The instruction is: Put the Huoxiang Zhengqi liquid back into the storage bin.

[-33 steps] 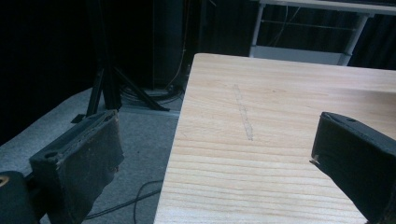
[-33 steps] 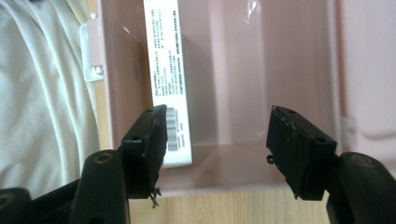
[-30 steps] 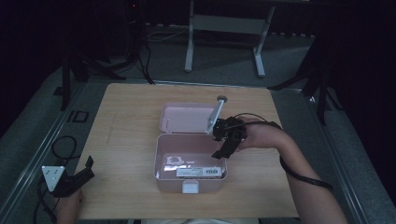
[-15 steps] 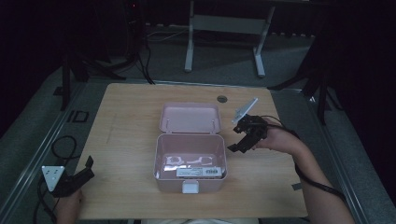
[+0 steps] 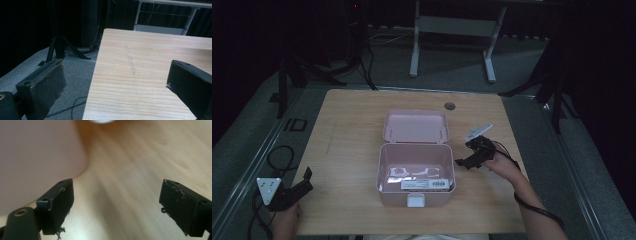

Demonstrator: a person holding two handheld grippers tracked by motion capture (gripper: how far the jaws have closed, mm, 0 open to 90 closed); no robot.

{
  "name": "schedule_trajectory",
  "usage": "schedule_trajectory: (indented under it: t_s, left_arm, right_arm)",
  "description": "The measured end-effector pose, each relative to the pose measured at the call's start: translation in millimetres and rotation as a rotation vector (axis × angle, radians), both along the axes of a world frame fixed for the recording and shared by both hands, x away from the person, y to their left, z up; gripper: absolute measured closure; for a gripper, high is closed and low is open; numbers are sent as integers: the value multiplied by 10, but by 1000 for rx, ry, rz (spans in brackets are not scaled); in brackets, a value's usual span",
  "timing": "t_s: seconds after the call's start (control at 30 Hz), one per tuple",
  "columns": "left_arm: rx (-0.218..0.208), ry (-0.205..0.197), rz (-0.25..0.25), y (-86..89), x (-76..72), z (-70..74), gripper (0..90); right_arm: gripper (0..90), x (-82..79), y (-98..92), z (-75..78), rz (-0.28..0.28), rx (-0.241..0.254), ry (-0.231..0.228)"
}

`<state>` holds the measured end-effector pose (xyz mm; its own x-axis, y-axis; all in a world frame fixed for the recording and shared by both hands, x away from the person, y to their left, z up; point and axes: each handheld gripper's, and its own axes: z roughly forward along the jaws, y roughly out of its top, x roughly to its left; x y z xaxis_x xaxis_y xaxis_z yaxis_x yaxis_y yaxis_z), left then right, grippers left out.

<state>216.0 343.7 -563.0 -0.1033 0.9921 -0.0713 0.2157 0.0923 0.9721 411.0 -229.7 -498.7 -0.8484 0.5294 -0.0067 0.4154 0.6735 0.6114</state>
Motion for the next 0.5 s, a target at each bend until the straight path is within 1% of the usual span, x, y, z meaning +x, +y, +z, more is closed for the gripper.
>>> schedule_trajectory:
  t_s: [0.03, 0.07, 0.13, 0.17, 0.2, 0.23, 0.27, 0.33, 0.37, 0.4, 0.47, 0.5]
  left_arm:
    - [1, 0, 0, 0, 0, 0, 21]
    - [1, 0, -1, 0, 0, 0, 21]
    - [1, 0, -1, -1, 0, 0, 21]
    - [1, 0, -1, -1, 0, 0, 21]
    - [2, 0, -2, -1, 0, 0, 21]
    - [1, 1, -2, -1, 1, 0, 21]
    - [2, 0, -3, 0, 1, 0, 21]
    - [2, 0, -3, -1, 1, 0, 21]
    - [2, 0, -3, -1, 1, 0, 21]
    - [2, 0, -3, -1, 1, 0, 21]
    - [3, 0, -3, -2, 1, 0, 21]
    - [3, 0, -3, -2, 1, 0, 21]
  right_arm:
    - [121, 0, 0, 0, 0, 0, 0]
    - [115, 20, -31, -53, -63, 43, -73]
    - [115, 39, -59, -100, -110, 90, -125]
    - [115, 46, -68, -125, -128, 101, -152]
    - [115, 55, -78, -152, -138, 109, -165]
    - [115, 63, -81, -180, -148, 120, -165]
    - [115, 62, -82, -215, -161, 129, -180]
    - [115, 64, -75, -265, -174, 125, -194]
    - [115, 64, -70, -295, -181, 128, -192]
    - [115, 68, -59, -337, -181, 125, -178]
    - [115, 53, -36, -394, -193, 109, -199]
    - [115, 53, -36, -394, -193, 109, -199]
